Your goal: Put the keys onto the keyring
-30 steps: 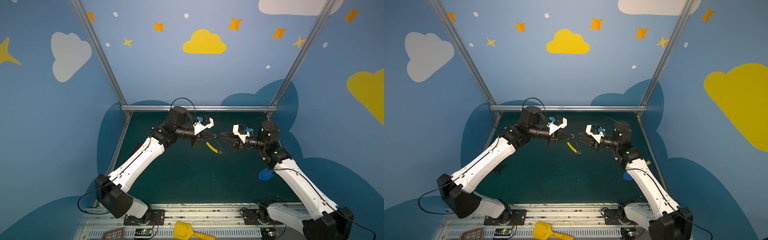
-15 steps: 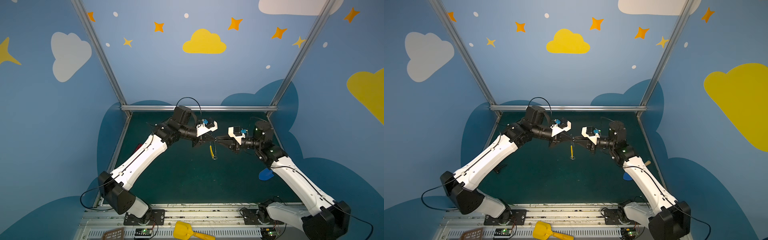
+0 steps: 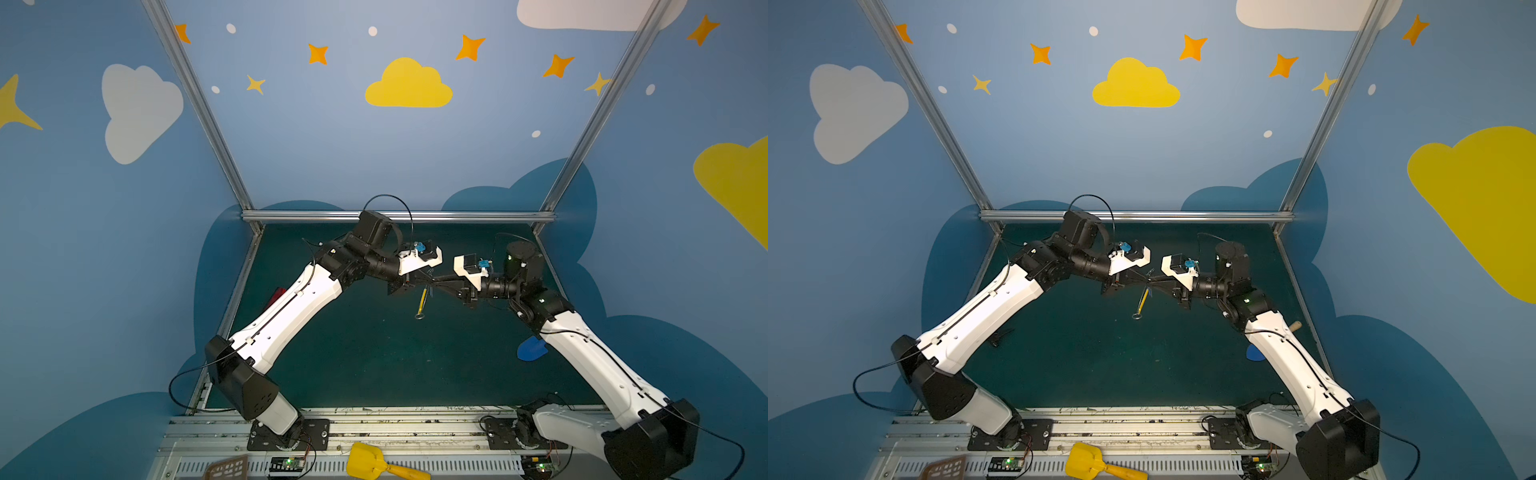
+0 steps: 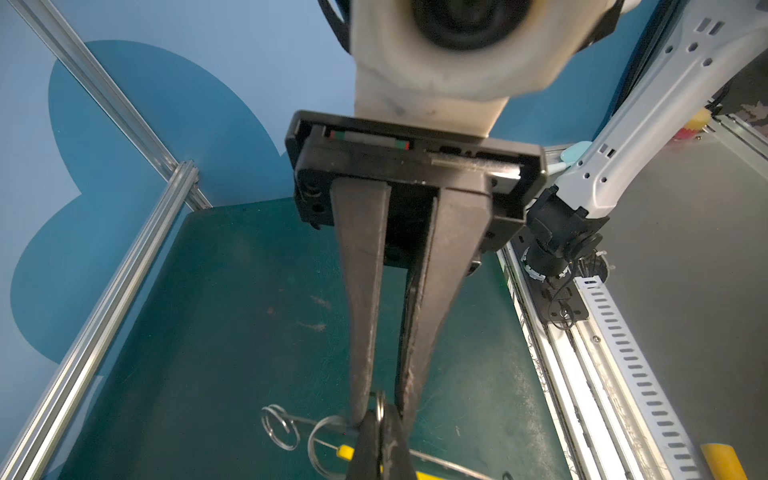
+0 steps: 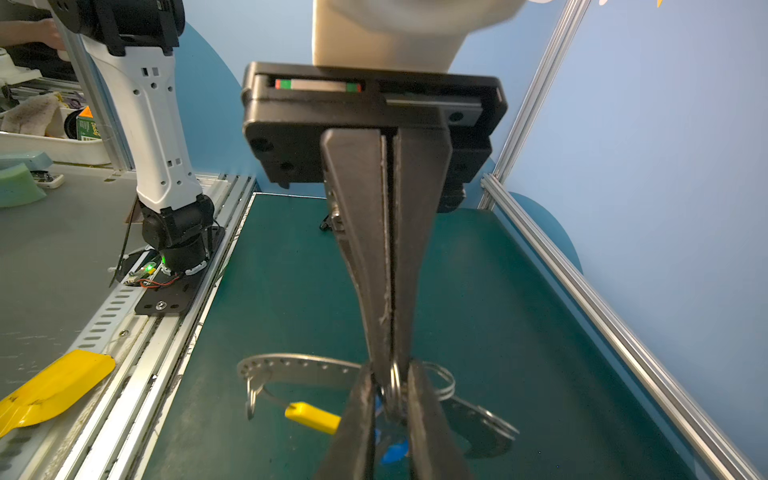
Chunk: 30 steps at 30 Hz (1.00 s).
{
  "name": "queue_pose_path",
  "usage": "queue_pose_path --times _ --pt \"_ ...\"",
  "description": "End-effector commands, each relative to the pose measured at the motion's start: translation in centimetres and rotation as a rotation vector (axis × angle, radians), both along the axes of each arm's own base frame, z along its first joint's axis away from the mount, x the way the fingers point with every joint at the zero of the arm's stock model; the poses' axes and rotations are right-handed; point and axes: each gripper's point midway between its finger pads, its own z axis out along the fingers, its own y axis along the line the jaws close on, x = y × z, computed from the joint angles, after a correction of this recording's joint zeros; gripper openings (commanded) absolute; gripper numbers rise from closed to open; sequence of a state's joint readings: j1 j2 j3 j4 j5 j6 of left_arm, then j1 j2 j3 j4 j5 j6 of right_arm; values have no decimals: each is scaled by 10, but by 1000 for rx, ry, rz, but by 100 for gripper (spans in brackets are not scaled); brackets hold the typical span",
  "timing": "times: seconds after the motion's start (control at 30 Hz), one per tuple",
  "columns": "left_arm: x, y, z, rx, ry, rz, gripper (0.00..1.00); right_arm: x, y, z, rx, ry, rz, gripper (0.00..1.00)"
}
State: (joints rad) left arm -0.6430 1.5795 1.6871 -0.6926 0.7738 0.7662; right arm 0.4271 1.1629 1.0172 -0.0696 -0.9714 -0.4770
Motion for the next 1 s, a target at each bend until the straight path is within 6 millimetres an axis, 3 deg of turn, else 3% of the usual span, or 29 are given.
queue_pose_path --times 0.0,0.43,0.57,0.97 --pt "-1 0 2 13 -17 -8 4 -5 -2 14 18 -34 20 16" --pt "2 2 1 26 -29 3 3 -3 -11 12 10 -21 1 10" --pt "2 3 1 32 -34 7 3 -3 -12 12 8 -22 -5 20" --pt "1 2 2 21 -34 -1 3 1 -15 12 15 -11 -12 18"
